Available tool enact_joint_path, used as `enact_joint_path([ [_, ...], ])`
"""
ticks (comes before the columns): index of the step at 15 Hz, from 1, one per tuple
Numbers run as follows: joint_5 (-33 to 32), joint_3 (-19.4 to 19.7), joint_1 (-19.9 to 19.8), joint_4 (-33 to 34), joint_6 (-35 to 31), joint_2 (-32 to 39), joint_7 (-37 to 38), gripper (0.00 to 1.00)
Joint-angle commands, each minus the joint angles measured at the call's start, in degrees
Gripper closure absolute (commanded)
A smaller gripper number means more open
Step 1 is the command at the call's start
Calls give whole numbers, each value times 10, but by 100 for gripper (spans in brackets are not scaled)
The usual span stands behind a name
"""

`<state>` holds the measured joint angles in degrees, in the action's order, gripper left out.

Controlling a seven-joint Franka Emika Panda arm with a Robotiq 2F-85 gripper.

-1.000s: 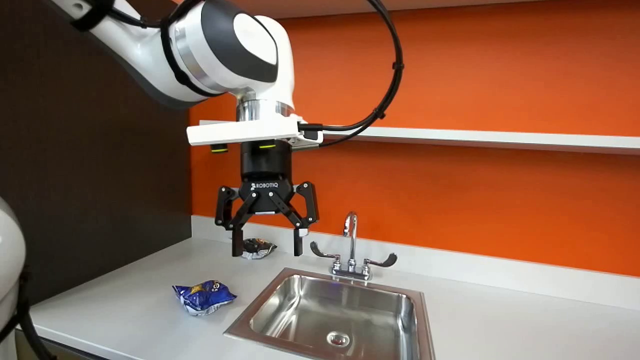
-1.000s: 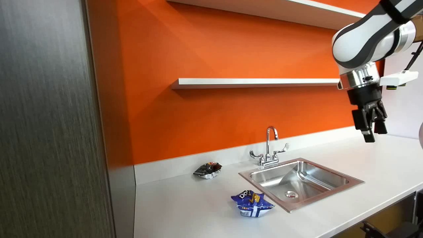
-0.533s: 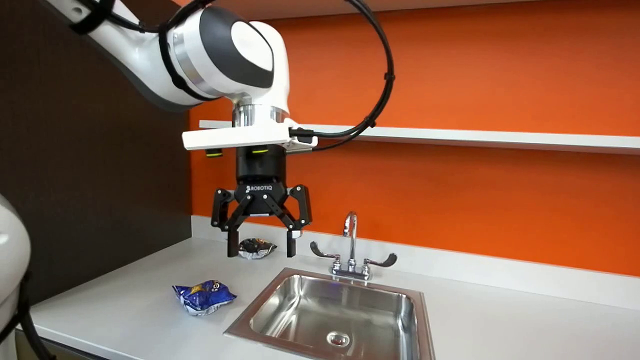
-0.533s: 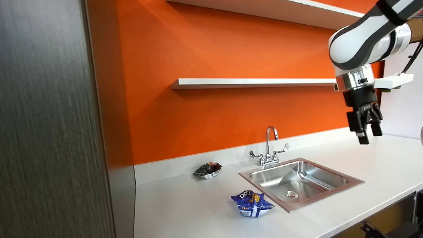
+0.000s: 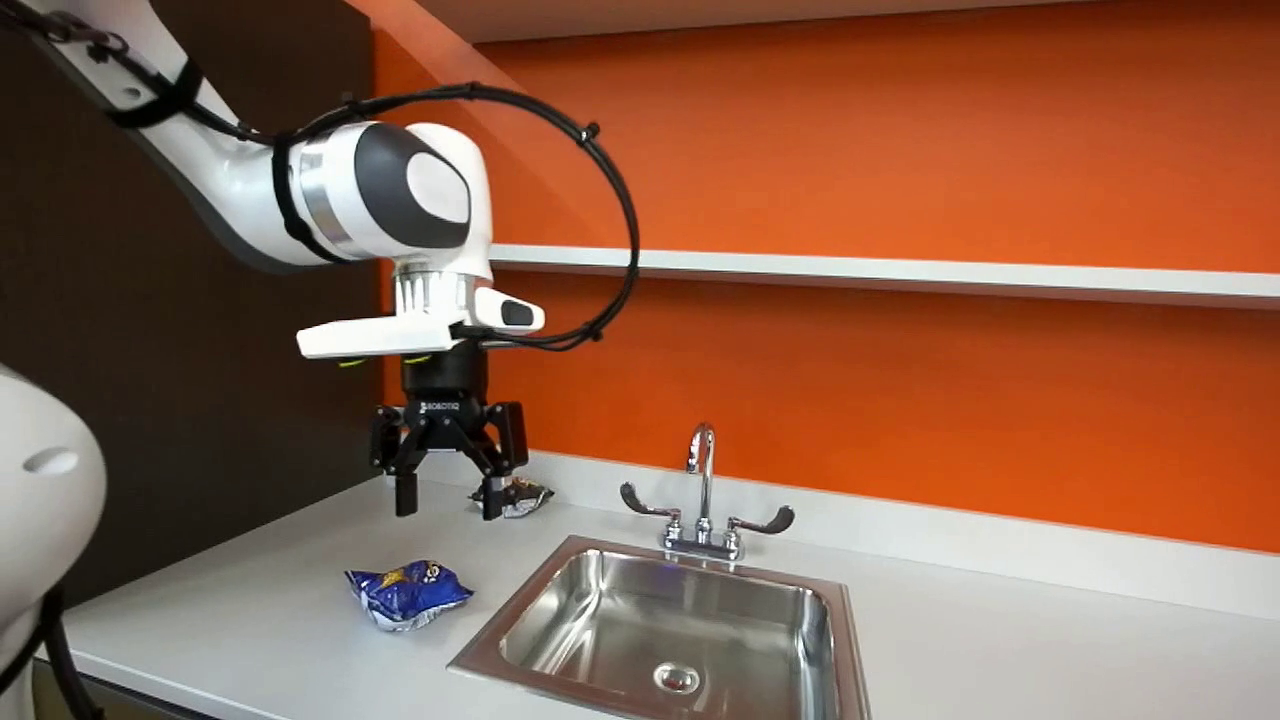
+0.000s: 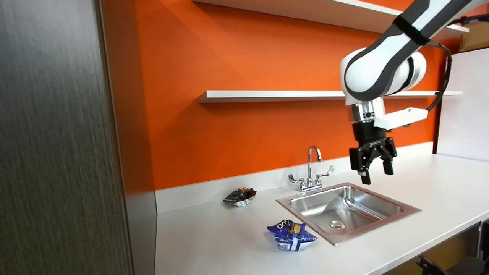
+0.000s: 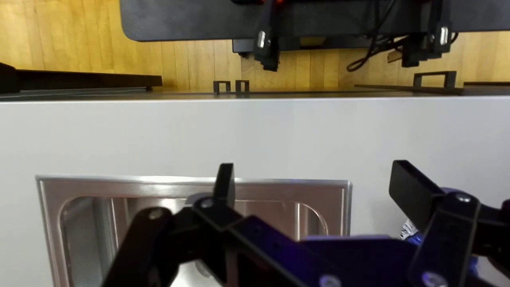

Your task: Pick up the blue object from the counter and put it on the shelf

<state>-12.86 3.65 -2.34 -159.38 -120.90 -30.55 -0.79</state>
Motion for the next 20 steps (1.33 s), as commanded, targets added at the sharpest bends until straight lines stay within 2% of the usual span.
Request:
enact_joint_path([
  [1, 31, -56, 24, 0, -75, 66, 79, 0],
  [7, 38, -107, 43, 36, -181, 189, 162, 0],
  [12, 53, -103, 48, 87, -223, 271, 178, 0],
  [20, 84, -100, 68, 158, -226, 365, 178, 0],
])
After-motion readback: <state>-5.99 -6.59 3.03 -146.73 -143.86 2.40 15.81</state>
